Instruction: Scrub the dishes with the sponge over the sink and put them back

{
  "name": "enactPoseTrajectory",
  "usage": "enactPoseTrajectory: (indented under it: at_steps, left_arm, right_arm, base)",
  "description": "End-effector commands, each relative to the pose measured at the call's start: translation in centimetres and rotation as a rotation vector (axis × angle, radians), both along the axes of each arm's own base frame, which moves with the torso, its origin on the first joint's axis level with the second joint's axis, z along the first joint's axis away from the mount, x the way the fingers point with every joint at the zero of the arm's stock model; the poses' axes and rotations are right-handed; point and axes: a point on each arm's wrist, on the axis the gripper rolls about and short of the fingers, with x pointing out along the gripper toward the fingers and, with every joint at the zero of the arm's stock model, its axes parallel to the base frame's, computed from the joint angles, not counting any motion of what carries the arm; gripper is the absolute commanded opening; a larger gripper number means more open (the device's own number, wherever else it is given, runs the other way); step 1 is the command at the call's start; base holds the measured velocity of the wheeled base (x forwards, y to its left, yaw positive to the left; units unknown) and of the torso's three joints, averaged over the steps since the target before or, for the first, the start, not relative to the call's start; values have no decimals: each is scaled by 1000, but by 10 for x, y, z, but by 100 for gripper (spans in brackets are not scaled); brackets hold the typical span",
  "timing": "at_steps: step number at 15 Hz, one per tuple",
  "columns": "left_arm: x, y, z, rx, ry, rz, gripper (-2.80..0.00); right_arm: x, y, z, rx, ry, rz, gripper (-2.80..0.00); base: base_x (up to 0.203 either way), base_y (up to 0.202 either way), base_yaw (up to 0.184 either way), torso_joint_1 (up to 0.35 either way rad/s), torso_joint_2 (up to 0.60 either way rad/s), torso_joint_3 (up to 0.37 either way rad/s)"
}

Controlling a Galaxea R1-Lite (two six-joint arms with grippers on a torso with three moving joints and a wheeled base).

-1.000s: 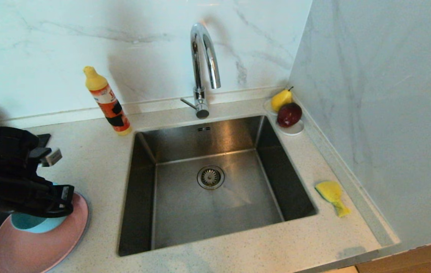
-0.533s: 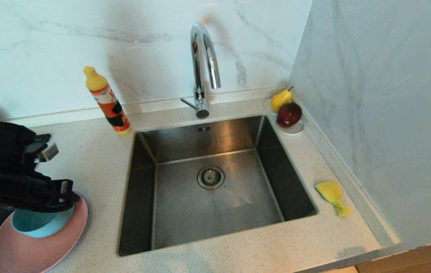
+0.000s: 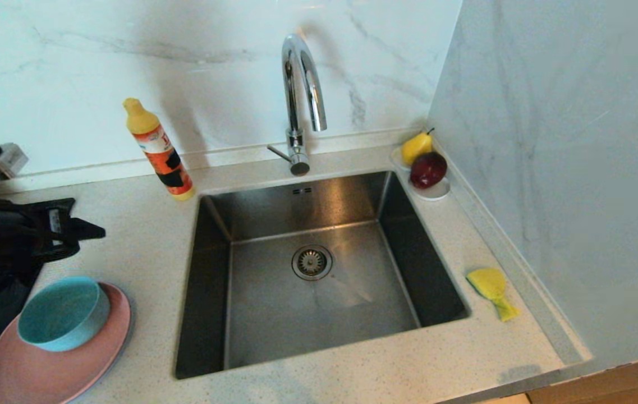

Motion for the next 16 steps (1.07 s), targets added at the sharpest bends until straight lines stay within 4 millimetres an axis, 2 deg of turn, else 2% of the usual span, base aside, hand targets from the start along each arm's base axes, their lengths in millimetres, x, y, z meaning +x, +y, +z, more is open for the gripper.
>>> enactPoseTrajectory:
  at_steps: [1, 4, 7, 11, 13, 15, 16]
  left_arm:
    - [-29, -5, 27, 5, -124, -10, -280]
    - [-42, -14, 52, -50, -237, -102, -280]
    - [-61, -25, 75, 57, -326, -151, -280]
    - [-116, -44, 92, 106, -463, -261, -280]
    - [-155, -44, 89, 120, -530, -269, -280]
    - [-201, -43, 69, 147, -592, -275, -280]
    - [-224, -42, 51, 171, -619, -281, -280]
  right_arm:
    - [0, 0, 0, -1, 0, 1, -280]
    - [0, 0, 0, -1, 0, 1, -280]
    - [0, 0, 0, -1, 0, 1, -280]
    - [0, 0, 0, -1, 0, 1, -280]
    - [0, 0, 0, -1, 0, 1, -280]
    - [0, 0, 0, -1, 0, 1, -280]
    - [0, 0, 0, -1, 0, 1, -280]
  base:
    - [0, 0, 0, 0, 0, 0]
    - [0, 0, 0, 0, 0, 0]
    - [0, 0, 0, 0, 0, 0]
    - [0, 0, 0, 0, 0, 0]
    - [0, 0, 0, 0, 0, 0]
    - [0, 0, 0, 0, 0, 0]
    - [0, 0, 0, 0, 0, 0]
